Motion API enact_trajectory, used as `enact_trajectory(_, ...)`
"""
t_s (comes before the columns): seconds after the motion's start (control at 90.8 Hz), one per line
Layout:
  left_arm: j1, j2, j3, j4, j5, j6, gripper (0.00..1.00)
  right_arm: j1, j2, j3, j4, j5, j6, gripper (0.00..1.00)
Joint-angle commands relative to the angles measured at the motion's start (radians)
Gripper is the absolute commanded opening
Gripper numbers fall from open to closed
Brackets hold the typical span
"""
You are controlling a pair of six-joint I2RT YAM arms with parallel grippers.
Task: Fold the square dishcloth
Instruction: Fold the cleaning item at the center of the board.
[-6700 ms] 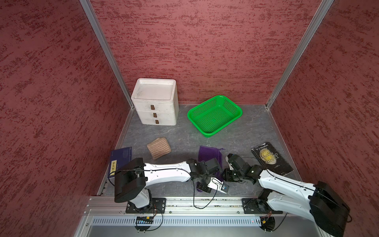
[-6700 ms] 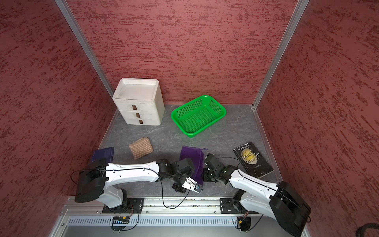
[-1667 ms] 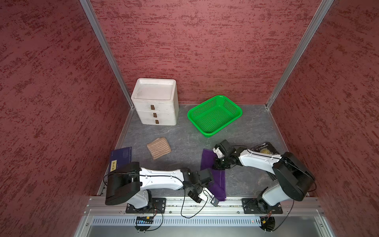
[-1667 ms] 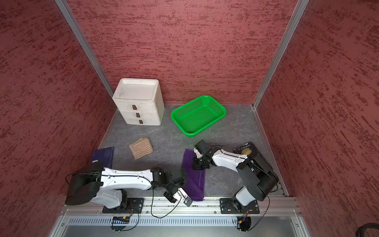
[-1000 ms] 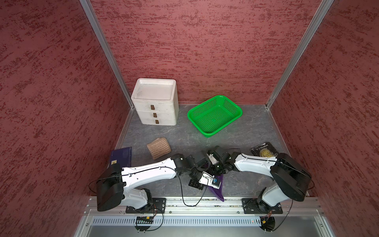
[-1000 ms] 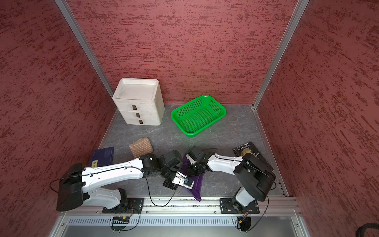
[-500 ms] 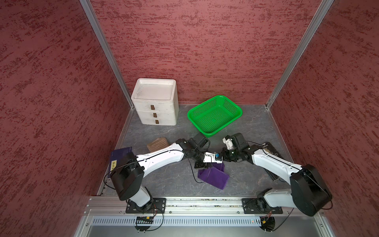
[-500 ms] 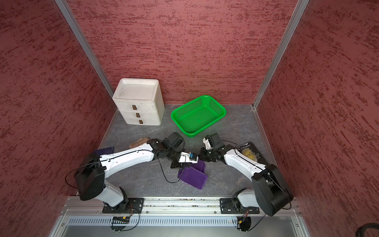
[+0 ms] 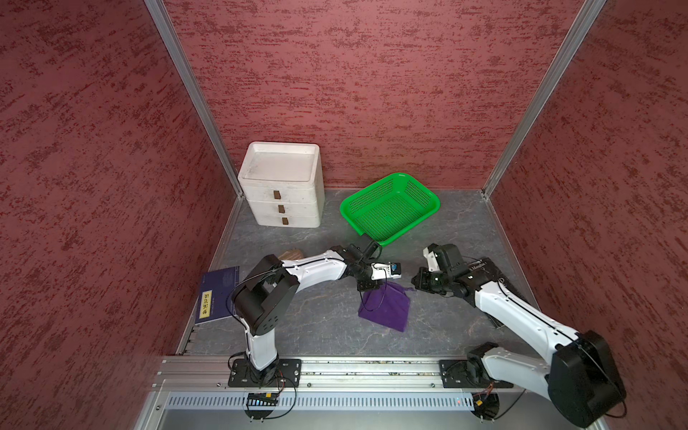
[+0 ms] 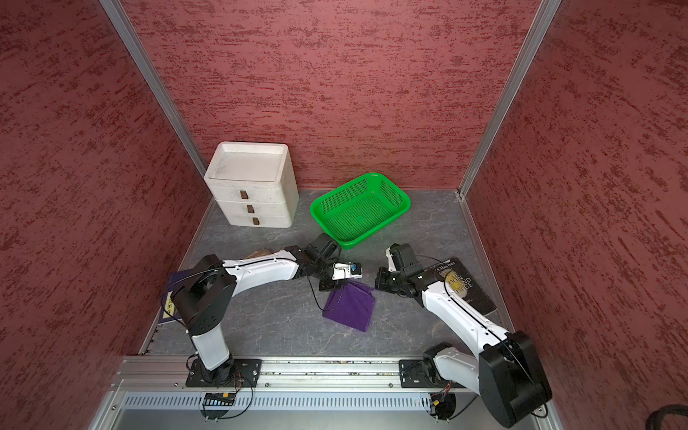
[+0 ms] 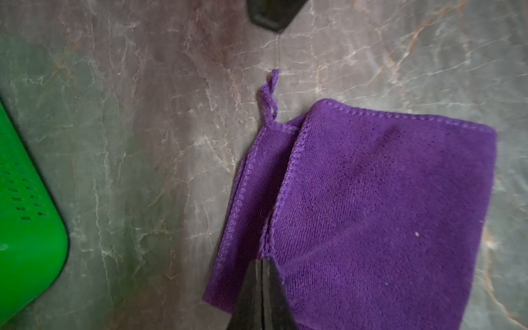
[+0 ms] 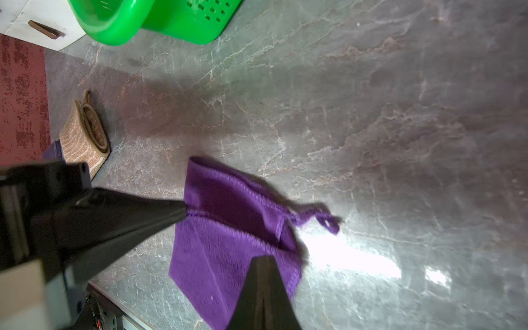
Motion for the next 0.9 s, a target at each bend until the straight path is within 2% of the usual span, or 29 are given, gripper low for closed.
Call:
enact_trajectory(0.0,0.005,0.011,-0.028,0.139,-0.127,0.017,0.16,0.029,-0.020,-0.022,0.023,-0.032,0.024,0.01)
enact_trajectory(0.077,0.001,0.001,-0.045,0.184,-0.170,0.018,0.33,0.076,0.006,-0.031,0.072,-0.063,0.052,0.01)
enact_trajectory(0.121,0.000,-0.018,-0.059,0.205,-0.181,0.020,0.46,0.107,0.021,-0.041,0.124,-0.091,0.072,0.01)
enact_trajectory(0.154,0.000,-0.033,-0.074,0.219,-0.189,0.028,0.51,0.132,0.035,-0.049,0.165,-0.120,0.088,0.02)
enact_trajectory(0.275,-0.001,-0.088,-0.127,0.254,-0.218,0.064,0.52,0.201,0.094,-0.077,0.336,-0.220,0.143,0.03)
enact_trajectory(0.419,0.008,-0.163,-0.168,0.196,-0.202,0.048,0.52,0.205,0.213,-0.144,0.492,-0.279,0.183,0.03)
enact_trajectory(0.54,0.059,-0.256,-0.178,0.060,-0.095,-0.008,0.53,0.205,0.392,-0.180,0.578,-0.276,0.169,0.01)
enact_trajectory(0.639,0.124,-0.326,-0.176,-0.045,-0.006,-0.055,0.54,0.204,0.480,-0.172,0.586,-0.251,0.139,0.00)
enact_trajectory(0.716,0.182,-0.402,-0.188,-0.117,0.063,-0.080,0.58,0.206,0.449,-0.168,0.583,-0.256,0.133,0.00)
enact_trajectory(0.893,0.336,-0.573,-0.264,-0.216,0.204,-0.081,0.71,0.248,0.203,-0.122,0.453,-0.215,0.121,0.03)
